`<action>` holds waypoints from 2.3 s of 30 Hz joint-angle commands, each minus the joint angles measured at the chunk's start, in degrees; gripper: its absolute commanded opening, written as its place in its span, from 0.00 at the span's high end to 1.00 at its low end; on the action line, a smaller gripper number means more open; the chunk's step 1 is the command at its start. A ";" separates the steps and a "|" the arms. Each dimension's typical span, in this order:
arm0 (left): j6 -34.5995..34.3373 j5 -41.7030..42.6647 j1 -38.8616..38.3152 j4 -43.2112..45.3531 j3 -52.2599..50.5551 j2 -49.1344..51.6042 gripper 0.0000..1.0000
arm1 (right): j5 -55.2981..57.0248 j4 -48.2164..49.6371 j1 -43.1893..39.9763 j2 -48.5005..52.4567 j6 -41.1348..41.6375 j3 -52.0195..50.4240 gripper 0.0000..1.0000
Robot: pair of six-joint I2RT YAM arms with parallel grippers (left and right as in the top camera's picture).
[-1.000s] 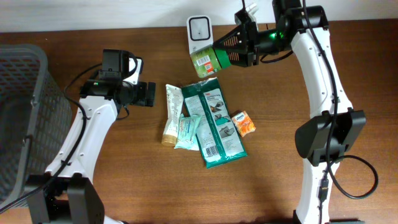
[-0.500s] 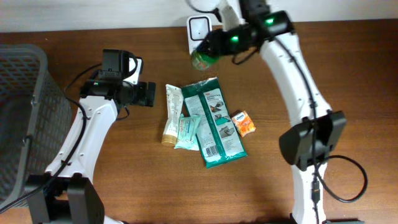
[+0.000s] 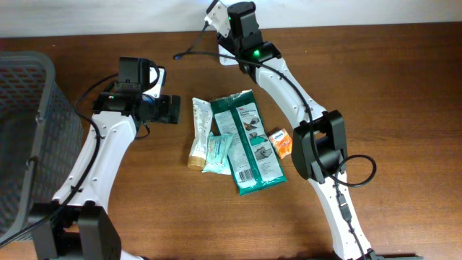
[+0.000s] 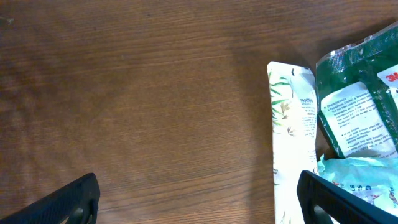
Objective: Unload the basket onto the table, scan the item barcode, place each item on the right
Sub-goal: 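Lift the jar and hold its label in front of the white scanner, then carry the jar right and set it down at the table's right edge, then move the right gripper to the orange Kleenex pack and grasp it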
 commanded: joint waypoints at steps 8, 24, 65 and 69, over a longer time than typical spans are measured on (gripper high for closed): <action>0.70 0.02 0.02 -0.07 0.61 -0.26 0.01 | 0.87 2.58 -0.85 -0.94 -9.18 1.11 0.49; 0.70 0.02 0.02 -0.07 0.61 -0.26 0.01 | -1.07 -22.56 -2.71 -19.23 25.99 1.16 0.54; 0.70 0.02 0.04 -0.07 0.61 -0.26 0.01 | -14.10 -58.45 -41.77 -30.67 47.25 -16.50 0.02; 0.70 0.02 0.02 -0.07 0.61 -0.26 0.01 | -29.33 -67.43 -38.18 -33.07 39.45 -16.00 0.01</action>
